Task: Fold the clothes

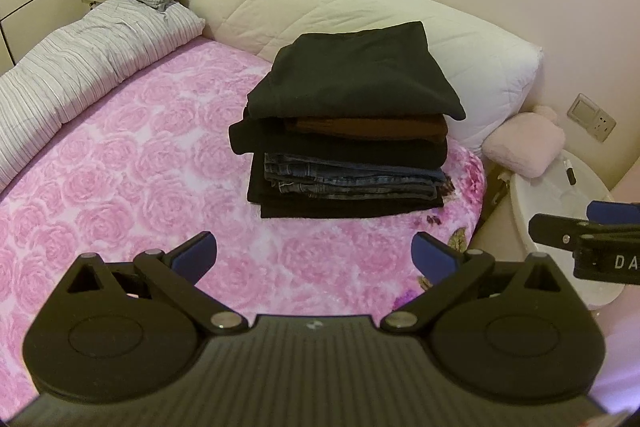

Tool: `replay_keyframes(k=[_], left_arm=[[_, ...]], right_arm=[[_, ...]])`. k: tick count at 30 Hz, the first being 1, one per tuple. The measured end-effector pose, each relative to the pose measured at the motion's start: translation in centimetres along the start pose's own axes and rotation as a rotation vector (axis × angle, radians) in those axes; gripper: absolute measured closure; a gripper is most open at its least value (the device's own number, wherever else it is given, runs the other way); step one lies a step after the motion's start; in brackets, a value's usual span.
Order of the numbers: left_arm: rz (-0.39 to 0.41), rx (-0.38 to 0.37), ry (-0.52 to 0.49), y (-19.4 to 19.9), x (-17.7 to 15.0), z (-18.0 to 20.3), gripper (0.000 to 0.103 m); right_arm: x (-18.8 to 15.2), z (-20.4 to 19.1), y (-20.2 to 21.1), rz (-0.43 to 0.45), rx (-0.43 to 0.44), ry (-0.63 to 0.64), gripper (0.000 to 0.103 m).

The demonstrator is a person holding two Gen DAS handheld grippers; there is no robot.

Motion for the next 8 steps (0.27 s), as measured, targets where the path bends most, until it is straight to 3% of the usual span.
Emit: replay_keyframes(k=[8], left_arm=[[0.013,0.007,-0.022,0.41,-0.4,-0.11,0.001]], right_arm=[[-0.31,-0.83,0.02,-0.008,0.012,0.004,0.015]])
Point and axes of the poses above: each gripper's, at about its wrist camera, not at the fingertips, and y roughly against the way its jaws point, z to its right, x to its top, the point moved 7 cm from there along -y, roughly the way its jaws point, and after that the axes turned 11 degrees about -x, right-handed, at the moved point
